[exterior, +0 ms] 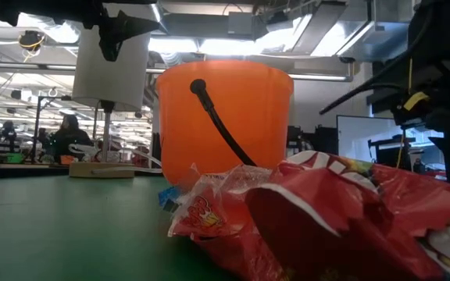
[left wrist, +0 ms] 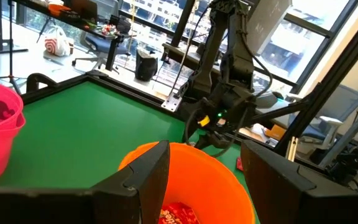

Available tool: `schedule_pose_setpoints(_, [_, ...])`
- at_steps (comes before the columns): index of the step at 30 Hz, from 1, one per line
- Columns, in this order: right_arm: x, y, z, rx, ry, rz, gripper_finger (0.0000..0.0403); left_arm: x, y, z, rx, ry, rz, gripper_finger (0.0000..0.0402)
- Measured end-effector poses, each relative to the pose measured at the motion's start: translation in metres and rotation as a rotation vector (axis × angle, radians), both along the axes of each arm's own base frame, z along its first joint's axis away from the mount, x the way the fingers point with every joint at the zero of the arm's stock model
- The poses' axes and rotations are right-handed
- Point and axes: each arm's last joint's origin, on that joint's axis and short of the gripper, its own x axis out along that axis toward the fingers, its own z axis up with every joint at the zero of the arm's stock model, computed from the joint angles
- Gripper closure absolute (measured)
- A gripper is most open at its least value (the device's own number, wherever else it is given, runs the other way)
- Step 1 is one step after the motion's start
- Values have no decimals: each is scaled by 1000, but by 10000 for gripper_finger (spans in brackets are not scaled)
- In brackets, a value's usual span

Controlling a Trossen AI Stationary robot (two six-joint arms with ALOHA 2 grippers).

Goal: Sort candy
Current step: Put the white chocolate into the black bucket

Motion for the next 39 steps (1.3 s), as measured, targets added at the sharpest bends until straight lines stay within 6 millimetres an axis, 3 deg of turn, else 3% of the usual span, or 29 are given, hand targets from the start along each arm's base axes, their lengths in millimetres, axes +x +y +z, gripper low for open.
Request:
schedule_pose_setpoints(4, [-1, 1, -4, 33, -11, 25, 194, 0, 0, 0, 0, 0, 1, 214])
schedule_pose_setpoints(14, [0, 1, -3, 45, -23, 28, 310, 0, 0, 0, 1, 0, 7, 214])
schedule_pose_setpoints(18, [2, 2, 7, 35, -53, 23, 309, 0, 0, 0, 0, 0, 6, 214])
schedule_pose_setpoints(24, [7, 2, 31, 12, -132, 20, 275, 0, 0, 0, 1, 0, 6, 214])
schedule_pose_setpoints(32, [19, 6, 56, -27, -249, 56, 303, 0, 0, 0, 0, 0, 6, 214])
schedule_pose_setpoints(39, [30, 9, 77, -68, -338, 92, 282, 0, 0, 0, 0, 0, 6, 214])
